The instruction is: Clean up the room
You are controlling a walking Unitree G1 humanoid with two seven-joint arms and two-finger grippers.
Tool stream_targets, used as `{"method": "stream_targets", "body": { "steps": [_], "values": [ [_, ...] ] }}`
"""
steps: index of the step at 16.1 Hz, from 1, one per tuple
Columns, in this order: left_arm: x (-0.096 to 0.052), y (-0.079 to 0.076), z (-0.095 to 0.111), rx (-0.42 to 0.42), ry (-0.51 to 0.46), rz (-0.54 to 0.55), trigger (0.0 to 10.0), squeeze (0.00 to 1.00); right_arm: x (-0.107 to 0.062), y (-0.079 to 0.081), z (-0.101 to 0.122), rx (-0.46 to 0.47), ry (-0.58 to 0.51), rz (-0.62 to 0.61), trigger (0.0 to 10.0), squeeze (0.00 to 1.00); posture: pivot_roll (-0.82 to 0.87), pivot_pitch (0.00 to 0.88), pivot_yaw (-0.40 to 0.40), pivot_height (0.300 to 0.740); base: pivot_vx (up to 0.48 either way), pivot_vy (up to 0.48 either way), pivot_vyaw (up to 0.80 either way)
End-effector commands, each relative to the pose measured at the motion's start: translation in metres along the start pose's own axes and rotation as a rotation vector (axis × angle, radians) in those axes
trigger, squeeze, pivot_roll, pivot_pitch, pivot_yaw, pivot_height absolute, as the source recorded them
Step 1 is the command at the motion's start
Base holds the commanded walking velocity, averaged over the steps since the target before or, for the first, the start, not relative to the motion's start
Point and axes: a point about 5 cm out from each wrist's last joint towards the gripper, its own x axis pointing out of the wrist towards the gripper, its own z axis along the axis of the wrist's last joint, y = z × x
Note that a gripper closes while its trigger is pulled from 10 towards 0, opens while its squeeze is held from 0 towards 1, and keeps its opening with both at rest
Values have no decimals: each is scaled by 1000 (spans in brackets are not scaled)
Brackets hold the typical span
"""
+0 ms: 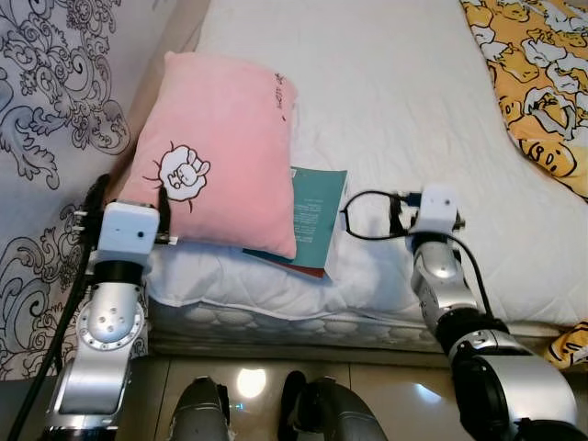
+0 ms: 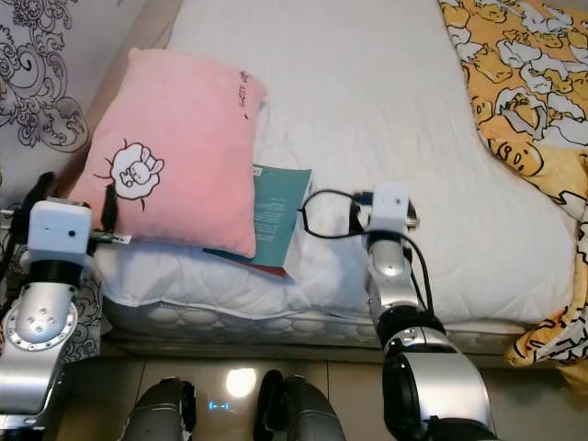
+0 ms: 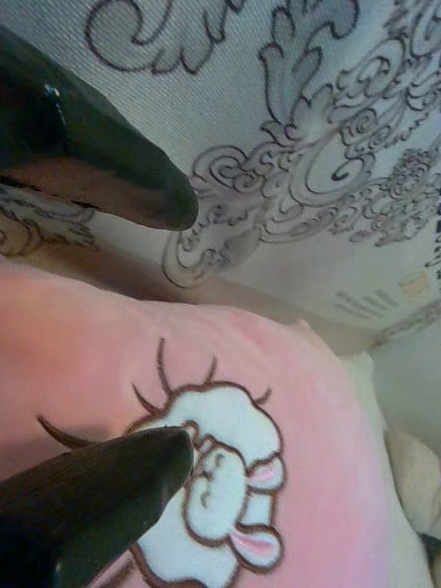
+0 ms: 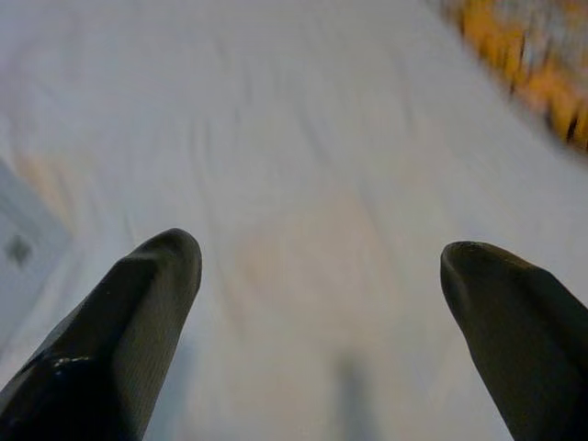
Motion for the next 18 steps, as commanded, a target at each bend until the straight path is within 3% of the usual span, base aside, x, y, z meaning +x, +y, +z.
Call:
{"method": "stream_targets", "body": {
  "steps": [1,5,9,14,18],
  "values": [
    [-5,0,1,11,5,-10,10000,0,-6,1,-20,46,101,-4,10000,0,307,237,-184,716,0,0,0],
    [-11,3,-3,28,27,3,10000,0,-14,39,-31,128,218,138,10000,0,325,258,-186,716,0,0,0],
    [-13,6,-2,48,26,21,10000,0,-22,72,-30,82,239,317,10000,0,338,269,-206,716,0,0,0],
    [-15,6,-2,50,31,36,10000,0,-24,83,-27,75,236,404,10000,0,334,268,-220,716,0,0,0],
    [-12,8,1,51,23,43,10000,0,-20,98,-5,96,126,461,10000,0,339,265,-221,716,0,0,0]
  ]
}}
